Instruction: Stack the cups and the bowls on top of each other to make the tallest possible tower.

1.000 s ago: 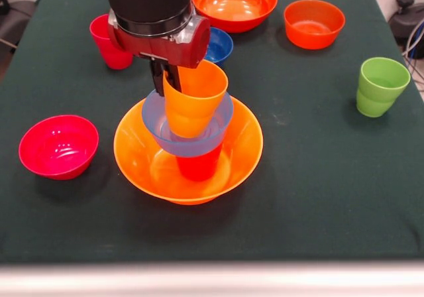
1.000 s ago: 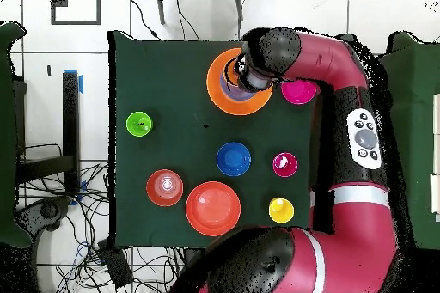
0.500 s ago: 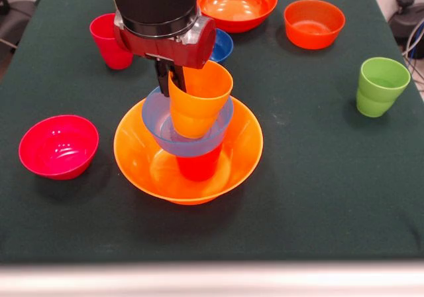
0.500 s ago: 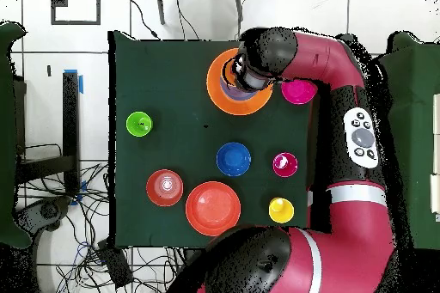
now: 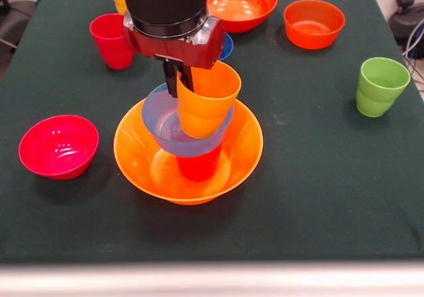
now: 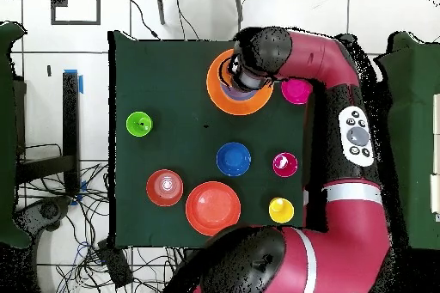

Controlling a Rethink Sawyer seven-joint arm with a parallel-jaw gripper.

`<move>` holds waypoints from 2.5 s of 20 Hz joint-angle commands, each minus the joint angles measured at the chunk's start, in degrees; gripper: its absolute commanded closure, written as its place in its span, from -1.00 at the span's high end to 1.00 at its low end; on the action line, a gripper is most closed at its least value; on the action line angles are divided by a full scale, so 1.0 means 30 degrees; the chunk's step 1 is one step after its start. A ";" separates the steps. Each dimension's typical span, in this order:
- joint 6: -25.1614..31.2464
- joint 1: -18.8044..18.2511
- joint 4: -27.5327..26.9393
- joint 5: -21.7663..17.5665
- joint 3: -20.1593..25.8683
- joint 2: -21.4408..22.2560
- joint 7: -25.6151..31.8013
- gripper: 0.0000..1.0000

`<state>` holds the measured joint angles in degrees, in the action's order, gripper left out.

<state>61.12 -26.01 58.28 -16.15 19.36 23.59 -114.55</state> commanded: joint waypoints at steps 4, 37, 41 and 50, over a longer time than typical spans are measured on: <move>-0.0466 0.0596 0.0398 -0.1144 0.0643 -0.0065 0.2966 1.00; 0.3197 0.0810 -0.0072 -0.0179 0.0907 0.1986 0.2830 1.00; 0.3268 0.0805 0.0542 0.0279 0.0940 0.2181 0.2338 1.00; 0.2637 0.1755 0.0905 0.0928 0.0490 0.2200 0.0156 1.00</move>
<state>65.37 -24.71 58.08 -13.53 19.32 30.99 -114.55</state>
